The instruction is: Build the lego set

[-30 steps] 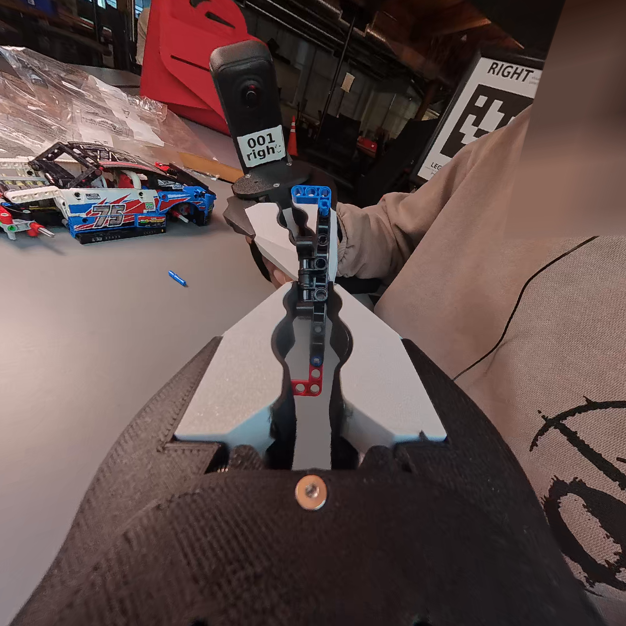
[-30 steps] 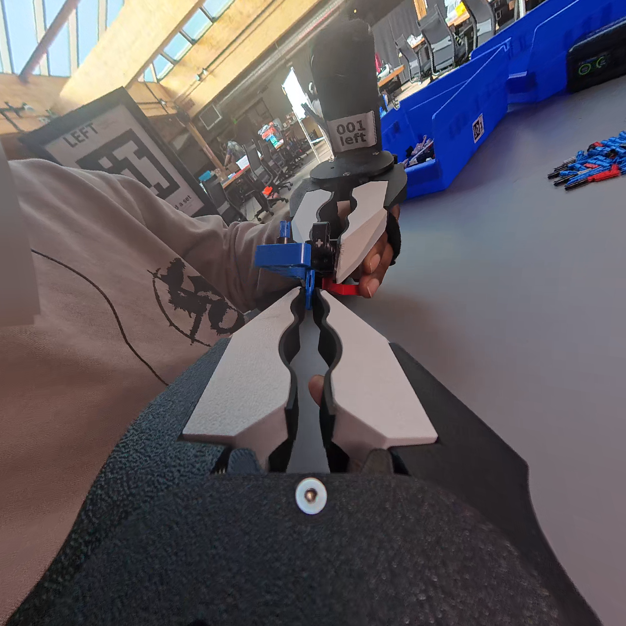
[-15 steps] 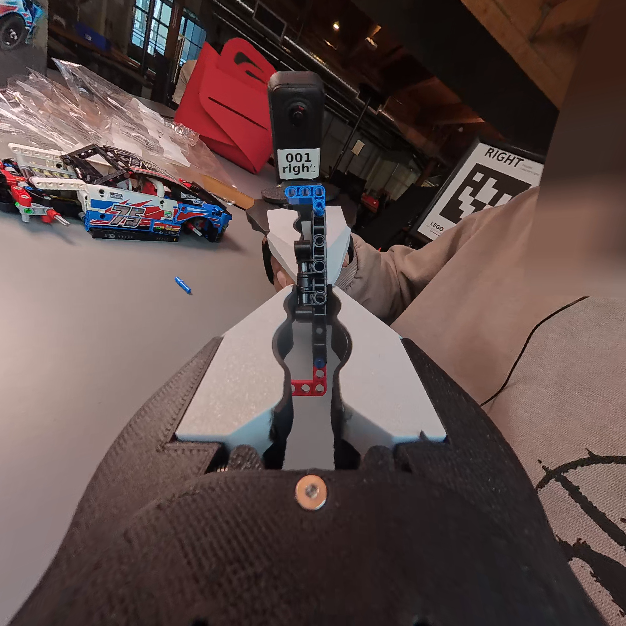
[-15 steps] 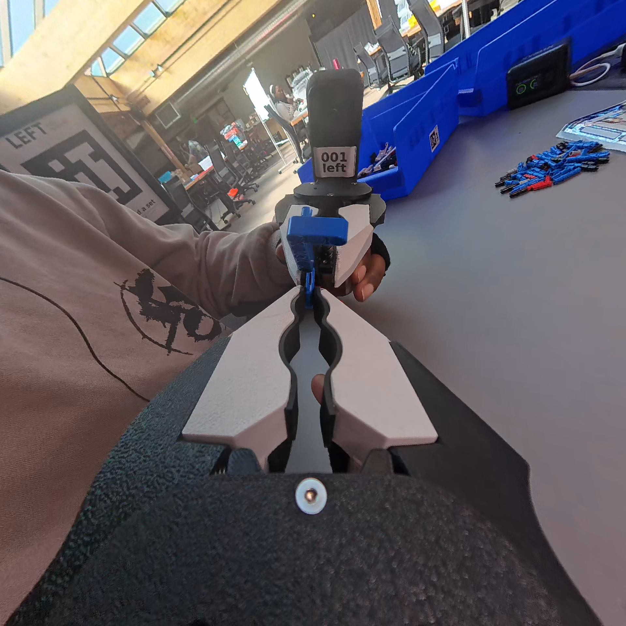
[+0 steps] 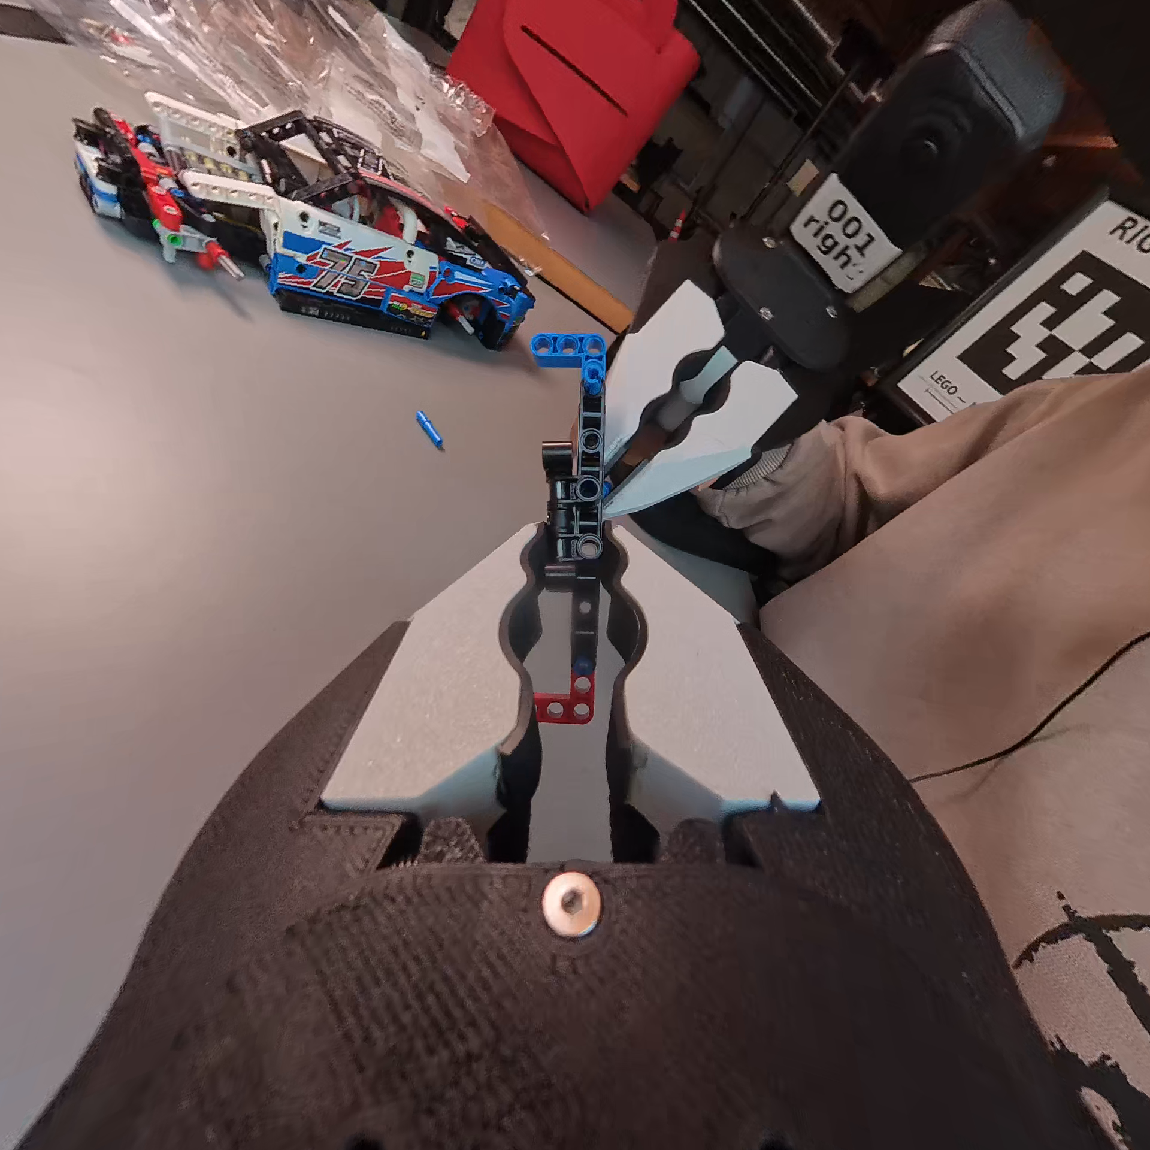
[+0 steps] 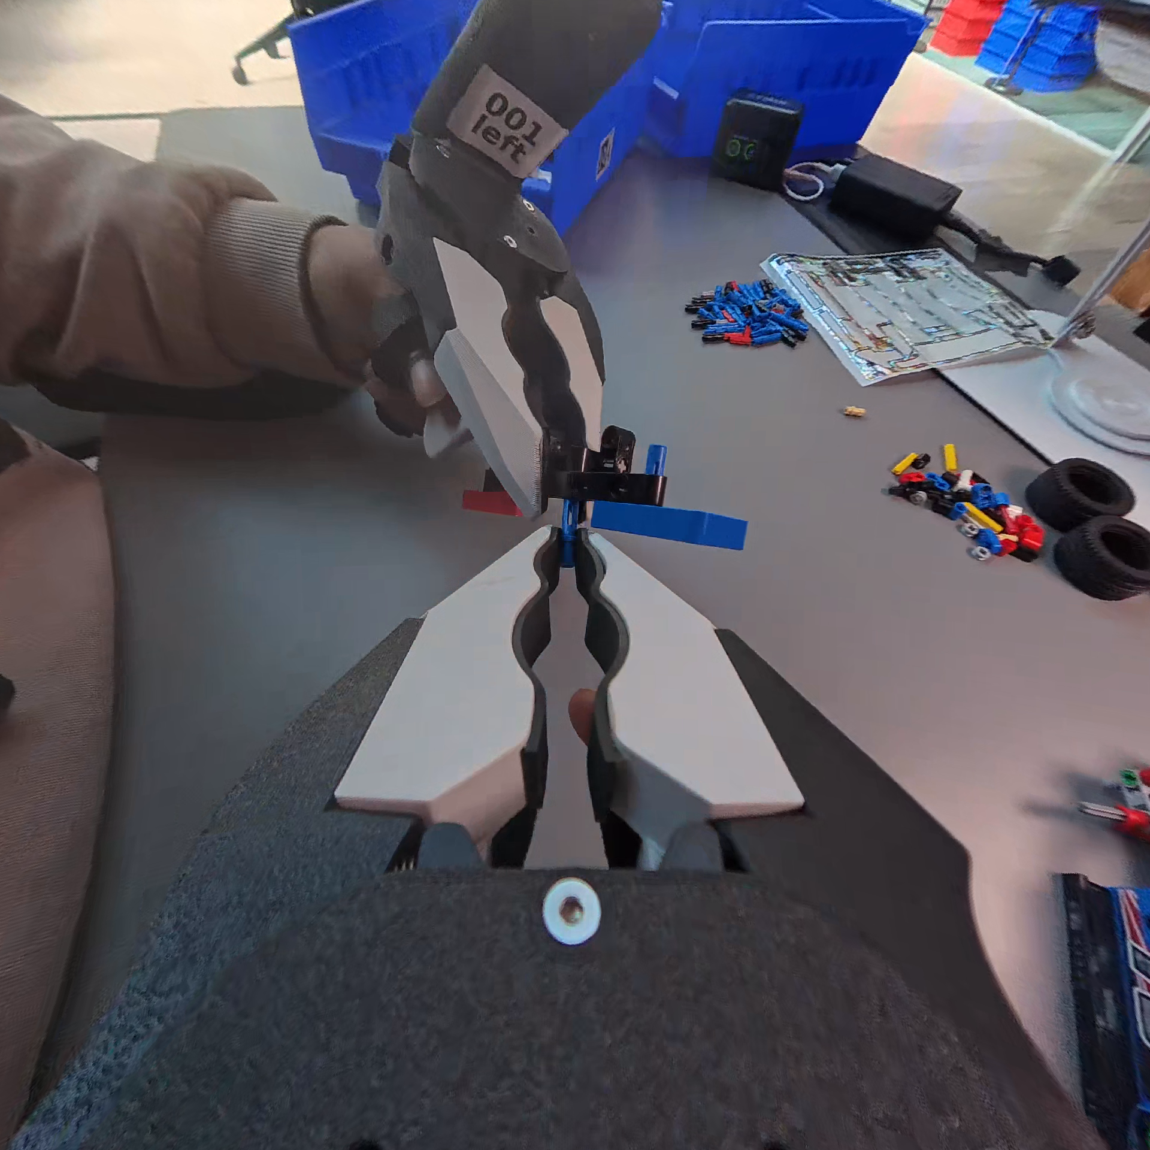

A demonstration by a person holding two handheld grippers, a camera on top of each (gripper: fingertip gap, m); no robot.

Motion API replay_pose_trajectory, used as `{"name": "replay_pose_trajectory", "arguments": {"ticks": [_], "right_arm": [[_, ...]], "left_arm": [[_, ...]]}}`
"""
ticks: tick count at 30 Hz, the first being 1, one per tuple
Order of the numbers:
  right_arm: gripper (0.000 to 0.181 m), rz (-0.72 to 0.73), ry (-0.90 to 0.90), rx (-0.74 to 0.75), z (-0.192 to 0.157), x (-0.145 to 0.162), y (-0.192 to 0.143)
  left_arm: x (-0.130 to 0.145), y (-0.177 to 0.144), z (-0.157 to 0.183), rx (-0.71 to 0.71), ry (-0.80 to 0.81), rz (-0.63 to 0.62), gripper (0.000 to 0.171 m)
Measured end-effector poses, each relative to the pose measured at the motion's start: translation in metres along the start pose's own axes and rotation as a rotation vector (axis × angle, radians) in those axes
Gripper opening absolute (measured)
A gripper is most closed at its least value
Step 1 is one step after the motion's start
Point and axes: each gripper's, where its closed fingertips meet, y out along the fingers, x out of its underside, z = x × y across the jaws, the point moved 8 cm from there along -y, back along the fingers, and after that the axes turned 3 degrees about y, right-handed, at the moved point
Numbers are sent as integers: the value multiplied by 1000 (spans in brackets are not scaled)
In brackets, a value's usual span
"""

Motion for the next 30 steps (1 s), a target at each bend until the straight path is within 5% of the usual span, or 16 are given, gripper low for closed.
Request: {"name": "replay_pose_trajectory", "arguments": {"ticks": [7,17,30], "right_arm": [[1,59,-74,162,2,-1,7],[2,265,256,-70,14,-3,-1],[1,280,186,9,11,-8,-5]], "left_arm": [[2,0,-11,-21,-157,86,15],[3,2,-8,216,-373,273,14],[3,5,-8,280,-433,343,14]]}}
